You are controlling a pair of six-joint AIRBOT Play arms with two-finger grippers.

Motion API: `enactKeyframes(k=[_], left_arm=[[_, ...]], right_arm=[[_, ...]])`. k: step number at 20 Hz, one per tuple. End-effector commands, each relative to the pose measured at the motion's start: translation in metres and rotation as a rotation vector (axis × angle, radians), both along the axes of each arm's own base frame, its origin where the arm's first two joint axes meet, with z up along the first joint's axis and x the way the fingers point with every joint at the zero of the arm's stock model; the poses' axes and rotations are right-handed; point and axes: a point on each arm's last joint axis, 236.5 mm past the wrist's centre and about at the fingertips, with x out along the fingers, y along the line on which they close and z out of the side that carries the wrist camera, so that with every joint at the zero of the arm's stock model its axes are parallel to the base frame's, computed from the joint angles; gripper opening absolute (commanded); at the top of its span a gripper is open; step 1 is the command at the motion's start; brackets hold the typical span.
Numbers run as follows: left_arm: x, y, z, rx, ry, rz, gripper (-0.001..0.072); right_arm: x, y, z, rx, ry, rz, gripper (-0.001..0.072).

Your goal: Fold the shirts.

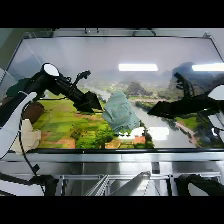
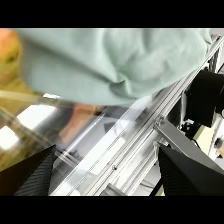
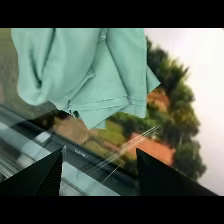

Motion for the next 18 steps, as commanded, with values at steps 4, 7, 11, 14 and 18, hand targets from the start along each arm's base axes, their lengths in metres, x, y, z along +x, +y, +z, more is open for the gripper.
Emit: enactKeyframes(k=[4, 7, 11, 14, 18], left_arm=[[-0.015, -0.011, -0.047, 0.036, -0.005, 0.051, 0.0710], [-0.002, -0.039, -0.052, -0.028, -0.018, 0.057, 0.0702], [0.025, -0.057, -0.059, -0.053, -0.040, 0.050, 0.0461], [0.037, -0.061, -0.058, -0.064, -0.056, 0.040, 0.0013], [0.045, -0.051, -0.046, -0.070, -0.080, 0.062, 0.0015]], right_arm=[[-0.012, 0.074, -0.079, 0.071, 0.153, 0.138, 0.0499], [-0.004, 0.093, -0.082, 0.176, 0.159, 0.125, 0.0356], [0.008, 0.091, -0.087, 0.158, 0.122, 0.088, 0.0280], [0.008, 0.091, -0.087, 0.159, 0.110, 0.100, 0.0025], [0.013, 0.088, -0.084, 0.154, 0.078, 0.105, 0.0022]])
